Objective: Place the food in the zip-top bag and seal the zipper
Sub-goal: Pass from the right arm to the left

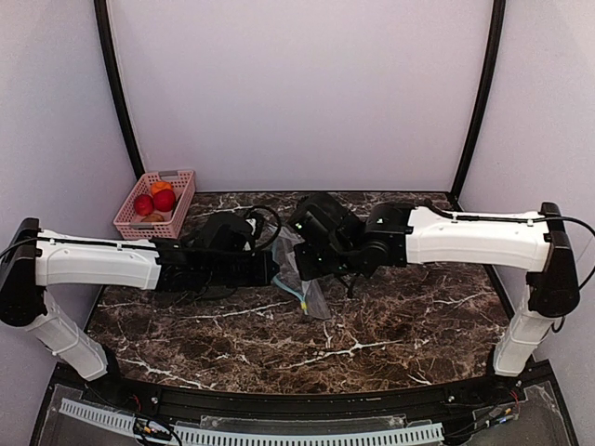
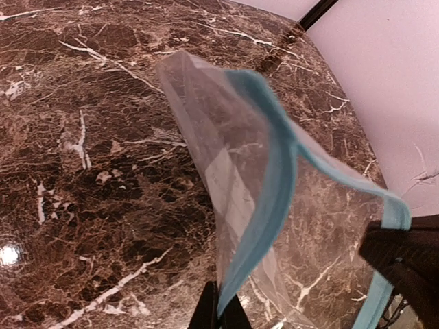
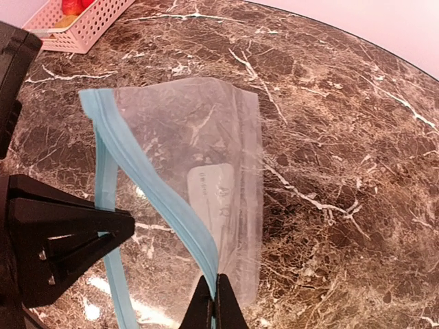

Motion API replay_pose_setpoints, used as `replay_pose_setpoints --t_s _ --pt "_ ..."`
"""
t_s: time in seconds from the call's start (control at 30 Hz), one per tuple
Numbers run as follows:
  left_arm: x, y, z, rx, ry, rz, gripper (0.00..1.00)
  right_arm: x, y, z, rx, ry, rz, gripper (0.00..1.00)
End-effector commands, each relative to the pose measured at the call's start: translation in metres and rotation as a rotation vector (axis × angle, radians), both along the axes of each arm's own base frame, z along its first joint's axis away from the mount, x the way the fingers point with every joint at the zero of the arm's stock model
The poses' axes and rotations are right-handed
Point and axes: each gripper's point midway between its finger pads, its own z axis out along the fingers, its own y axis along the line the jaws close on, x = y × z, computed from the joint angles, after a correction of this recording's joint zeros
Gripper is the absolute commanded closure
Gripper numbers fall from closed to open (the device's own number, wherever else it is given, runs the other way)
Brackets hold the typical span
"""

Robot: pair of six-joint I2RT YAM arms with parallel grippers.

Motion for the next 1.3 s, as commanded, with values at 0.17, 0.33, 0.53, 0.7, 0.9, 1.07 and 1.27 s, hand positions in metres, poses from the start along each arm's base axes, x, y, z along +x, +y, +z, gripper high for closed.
replay_pose_setpoints --t_s 0.17,0.33,0.53,0.7,0.9,1.07,1.27 --pt "0.008 0.052 -0.011 0.248 -0.041 0.101 0.99 0.006 -0.029 0.014 -0.048 -0.046 -0.146 1.00" --pt "0.004 0.030 -0.002 0.140 -0.058 0.018 0.99 0.006 -0.029 0.002 -0.046 -0.009 -0.162 1.00" --pt "-0.010 -0.011 0.022 -0.078 -0.105 -0.164 0.99 0.004 -0.010 -0.012 0.003 0.052 -0.089 0.85" --pt "-0.023 -0.030 0.039 -0.169 -0.128 -0.285 0.99 0.006 -0.002 -0.020 0.025 0.076 -0.059 0.66" --pt "-0.029 -0.035 0.047 -0.208 -0.145 -0.325 0.99 0.011 -0.002 -0.035 -0.015 0.083 -0.067 0.52" --pt "-0.030 -0.035 0.050 -0.225 -0.153 -0.331 0.99 0.012 0.001 -0.051 -0.036 0.108 -0.074 0.43" --pt "-0.031 -0.031 0.050 -0.224 -0.149 -0.314 0.99 0.024 -0.017 -0.064 -0.056 0.107 -0.159 0.33"
